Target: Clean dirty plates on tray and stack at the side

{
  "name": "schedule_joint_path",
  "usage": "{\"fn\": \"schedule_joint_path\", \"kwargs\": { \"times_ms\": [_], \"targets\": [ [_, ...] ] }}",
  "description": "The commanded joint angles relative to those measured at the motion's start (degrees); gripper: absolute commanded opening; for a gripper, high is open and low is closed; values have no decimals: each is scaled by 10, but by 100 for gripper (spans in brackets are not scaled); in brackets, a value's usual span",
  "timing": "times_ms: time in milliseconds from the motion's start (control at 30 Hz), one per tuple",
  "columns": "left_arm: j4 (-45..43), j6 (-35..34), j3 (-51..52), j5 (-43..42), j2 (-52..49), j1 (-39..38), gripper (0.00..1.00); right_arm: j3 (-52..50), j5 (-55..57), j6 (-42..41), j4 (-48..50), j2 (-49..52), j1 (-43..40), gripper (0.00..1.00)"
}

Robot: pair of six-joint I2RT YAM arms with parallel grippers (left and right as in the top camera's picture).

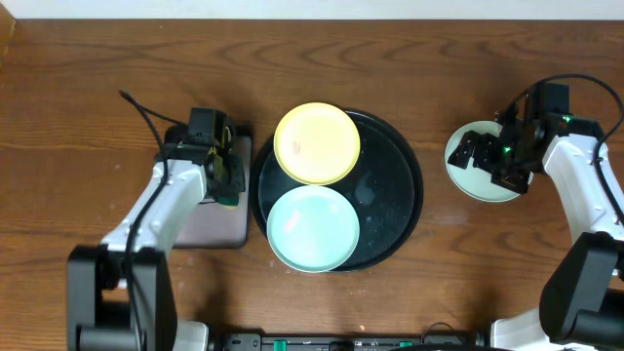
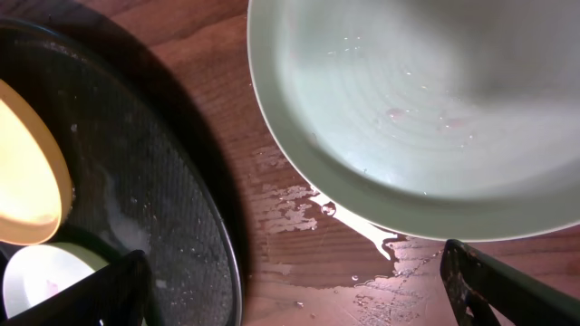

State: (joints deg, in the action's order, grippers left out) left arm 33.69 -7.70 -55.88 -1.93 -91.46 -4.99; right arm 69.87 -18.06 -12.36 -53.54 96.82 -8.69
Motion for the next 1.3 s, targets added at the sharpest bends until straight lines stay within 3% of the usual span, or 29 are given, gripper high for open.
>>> {"fn": "schedule_joint_path", "kwargs": {
  "times_ms": [0, 167, 333, 933, 1000, 1133, 1200, 1267],
  "targets": [
    [1, -11, -29, 18, 74, -1, 8, 1, -4, 7, 0, -2, 5, 99],
    [31, -60, -29, 17, 180, -1, 8, 1, -4, 7, 0, -2, 5, 99],
    [78, -63, -29, 13, 235, -1, 8, 1, -4, 7, 0, -2, 5, 99],
    [105, -68, -28, 13, 232, -1, 8, 1, -13, 4, 34, -2, 5, 99],
    [101, -68, -28, 13, 230, -1, 8, 1, -36, 4, 24, -2, 9, 87],
    [102, -68, -28, 13, 229, -1, 8, 1, -75, 2, 34, -2, 42, 38],
    [102, -68, -28, 13, 229, -1, 8, 1, -69, -5, 49, -2, 70, 22],
    [103, -73, -28, 13, 229, -1, 8, 1, -41, -39, 63, -2, 102, 23]
  ]
}}
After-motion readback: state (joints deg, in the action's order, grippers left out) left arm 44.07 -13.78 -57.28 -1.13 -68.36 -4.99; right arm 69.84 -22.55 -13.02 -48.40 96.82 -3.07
